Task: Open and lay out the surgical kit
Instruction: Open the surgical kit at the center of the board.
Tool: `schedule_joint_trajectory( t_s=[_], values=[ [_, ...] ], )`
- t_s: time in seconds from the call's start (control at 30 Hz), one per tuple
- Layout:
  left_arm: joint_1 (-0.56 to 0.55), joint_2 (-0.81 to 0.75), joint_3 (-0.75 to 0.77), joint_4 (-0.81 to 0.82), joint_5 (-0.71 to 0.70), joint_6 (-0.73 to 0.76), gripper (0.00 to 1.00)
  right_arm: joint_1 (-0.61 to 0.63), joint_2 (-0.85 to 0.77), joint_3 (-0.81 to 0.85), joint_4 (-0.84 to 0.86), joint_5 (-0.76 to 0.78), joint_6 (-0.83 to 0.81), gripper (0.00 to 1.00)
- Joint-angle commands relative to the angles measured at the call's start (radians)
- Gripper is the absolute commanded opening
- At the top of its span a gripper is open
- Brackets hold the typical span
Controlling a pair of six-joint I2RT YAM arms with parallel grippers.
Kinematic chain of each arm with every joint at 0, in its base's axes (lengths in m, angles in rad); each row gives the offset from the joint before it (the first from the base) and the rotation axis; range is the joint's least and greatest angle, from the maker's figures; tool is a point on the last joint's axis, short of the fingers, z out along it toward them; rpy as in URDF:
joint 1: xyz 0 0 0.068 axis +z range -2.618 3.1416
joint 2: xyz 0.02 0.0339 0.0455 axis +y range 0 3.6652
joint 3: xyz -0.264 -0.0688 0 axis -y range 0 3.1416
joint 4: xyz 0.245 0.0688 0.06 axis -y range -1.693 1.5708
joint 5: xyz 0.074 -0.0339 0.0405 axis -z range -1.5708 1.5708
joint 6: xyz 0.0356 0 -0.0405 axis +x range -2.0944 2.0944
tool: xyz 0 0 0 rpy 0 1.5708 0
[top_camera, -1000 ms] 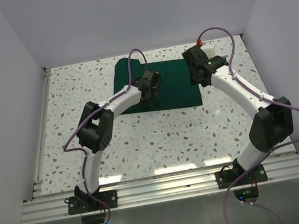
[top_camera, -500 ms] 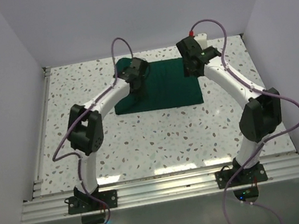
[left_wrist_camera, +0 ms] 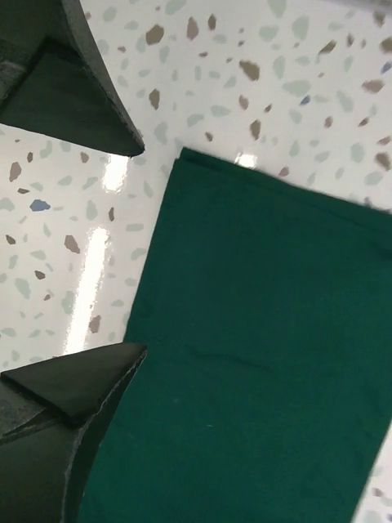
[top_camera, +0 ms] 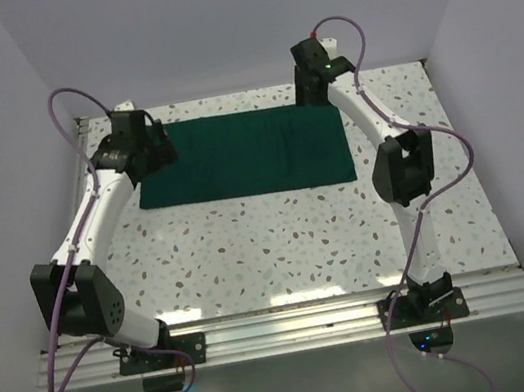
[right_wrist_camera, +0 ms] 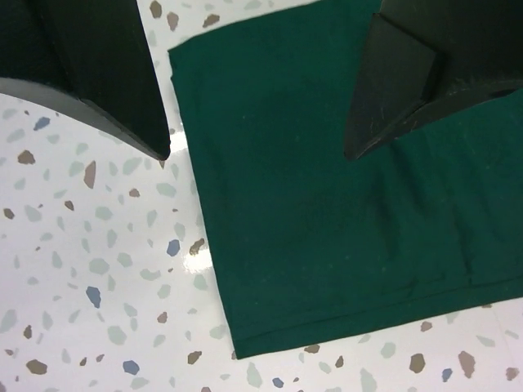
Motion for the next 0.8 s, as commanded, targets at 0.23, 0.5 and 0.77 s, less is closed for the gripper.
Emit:
schedule_joint_trajectory(
  t_s=[0.23, 0.5, 0.77],
  values=[
    [-0.011, -0.100, -0.231, -0.058, 0.116, -0.014, 1.00, -0.100, 0.222, 0.144, 0.060, -0.064, 0.072, 0.82],
    [-0.009, -0.052, -0.236, -0.059, 0.125, -0.031, 1.00, -0.138, 0.386, 0.288, 0.142, -0.105, 0.035, 0.71],
    [-0.009, 0.011, -0.178, -0.084, 0.113, -0.014, 1.00, -0.158, 0.440, 0.279, 0.179, -0.114, 0.081, 0.51]
  ],
)
